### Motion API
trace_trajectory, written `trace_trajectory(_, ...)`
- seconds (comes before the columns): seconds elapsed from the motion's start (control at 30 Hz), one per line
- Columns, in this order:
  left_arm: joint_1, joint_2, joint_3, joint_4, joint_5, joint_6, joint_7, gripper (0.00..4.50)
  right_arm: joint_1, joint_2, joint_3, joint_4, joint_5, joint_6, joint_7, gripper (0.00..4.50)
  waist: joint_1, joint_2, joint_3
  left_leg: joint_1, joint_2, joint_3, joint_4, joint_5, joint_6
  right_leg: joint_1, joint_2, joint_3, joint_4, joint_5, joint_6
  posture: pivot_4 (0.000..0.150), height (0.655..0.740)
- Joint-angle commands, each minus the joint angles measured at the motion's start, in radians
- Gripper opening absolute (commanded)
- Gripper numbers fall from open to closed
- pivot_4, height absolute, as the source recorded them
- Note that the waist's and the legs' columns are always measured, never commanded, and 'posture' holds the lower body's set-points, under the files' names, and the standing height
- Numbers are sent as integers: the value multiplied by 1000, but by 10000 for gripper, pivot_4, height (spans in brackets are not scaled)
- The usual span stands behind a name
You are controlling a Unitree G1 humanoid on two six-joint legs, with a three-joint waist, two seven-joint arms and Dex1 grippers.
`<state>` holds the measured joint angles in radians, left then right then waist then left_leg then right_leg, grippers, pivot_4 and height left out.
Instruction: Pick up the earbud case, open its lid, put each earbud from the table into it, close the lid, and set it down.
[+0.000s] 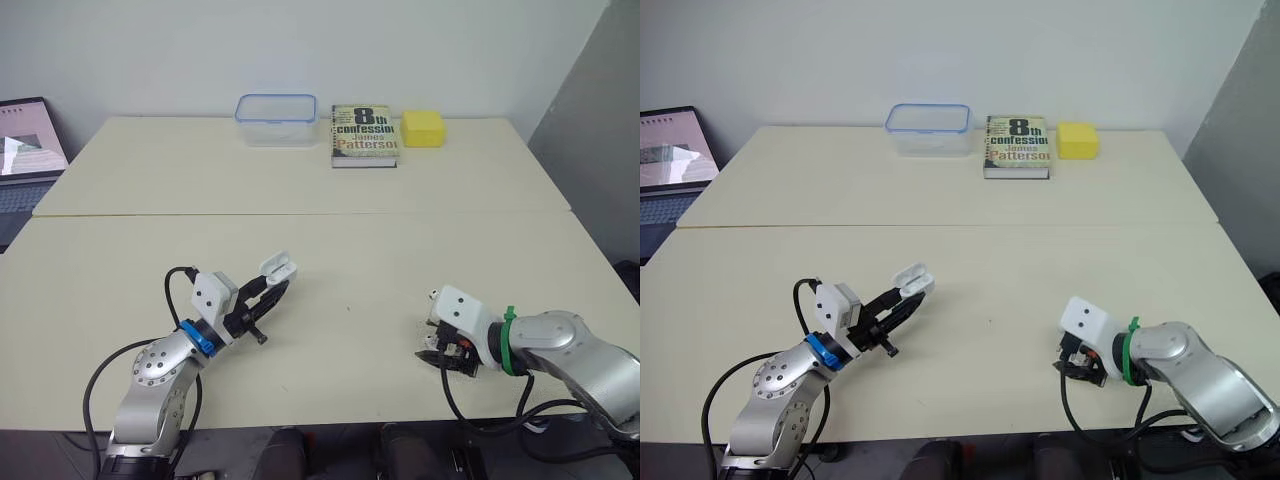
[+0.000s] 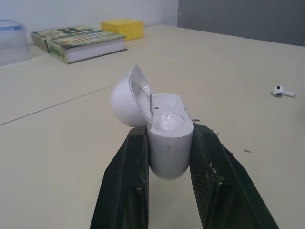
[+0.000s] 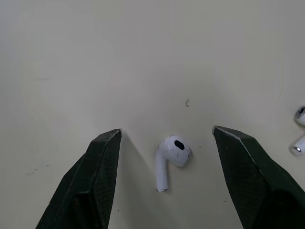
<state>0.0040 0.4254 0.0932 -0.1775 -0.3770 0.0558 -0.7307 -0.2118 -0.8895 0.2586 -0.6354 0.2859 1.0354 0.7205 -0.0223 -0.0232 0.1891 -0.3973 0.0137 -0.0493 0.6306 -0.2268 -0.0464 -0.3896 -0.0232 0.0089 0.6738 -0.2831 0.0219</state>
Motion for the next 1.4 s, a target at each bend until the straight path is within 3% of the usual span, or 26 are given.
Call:
trace_trajectory(0.03, -4, 4, 5, -32, -3, -9, 3, 8119, 2, 5, -4, 39, -16, -35, -7, 31740, 0, 0, 0, 1, 0, 0, 0, 0, 0, 0, 0, 0, 0, 0, 0, 1500, 7400)
trace_trajectory(0.13, -8, 6, 5, -41, -4, 1, 8, 8119, 11, 3, -3, 69, -15, -46, -4, 25460, -1, 0, 0, 1, 0, 0, 0, 0, 0, 1, 1, 0, 1, 0, 0, 1500, 7400)
trace_trajectory(0.33, -3, 9, 5, -62, -5, 17, 16, 8119, 27, -29, -7, 55, 6, -60, 41, 5106, -1, -1, -1, 2, 0, 0, 1, 0, 0, 1, 0, 0, 1, 0, 0, 1500, 7400)
trace_trajectory(0.37, -3, 9, 6, -64, -5, 20, 17, 8119, 25, -32, -9, 52, 9, -62, 45, 4256, 0, -1, -1, 1, 0, 0, 1, 0, 0, 1, 0, 0, 0, 0, 0, 1500, 7400)
trace_trajectory(0.53, -2, 13, 5, -81, -7, 34, 24, 8119, -24, -102, 4, 61, 8, -161, 168, 4257, 0, -1, -1, 1, 0, 0, 0, 0, 0, 1, 0, 0, 0, 0, 0, 1500, 7400)
trace_trajectory(0.8, 27, 17, 12, -112, -8, 43, 27, 8119, -43, -337, 59, 264, -139, -571, 477, 4255, -2, -1, -1, 1, 0, 1, 0, 0, 0, 1, 0, 0, 0, 0, 0, 1500, 7400)
trace_trajectory(0.9, 48, 19, 15, -128, -9, 45, 30, 8119, -60, -337, 75, 349, -205, -676, 518, 4255, -2, -1, -1, 1, 1, 1, 0, 0, 0, 0, 0, 0, 0, 0, 0, 1500, 7400)
trace_trajectory(1.13, 70, 28, 22, -146, -12, 53, 33, 8119, -74, -287, 85, 407, -253, -722, 560, 4254, -2, -1, -1, 2, 1, 1, 0, 0, 0, 1, 0, 1, 0, 0, 0, 1500, 7400)
trace_trajectory(1.4, 66, 36, 19, -155, -12, 71, 35, 8119, -75, -248, 29, 417, -270, -754, 544, 31818, -1, -2, -1, 4, 1, 1, 0, 0, 0, 2, 0, 1, 1, 0, 0, 1500, 7400)
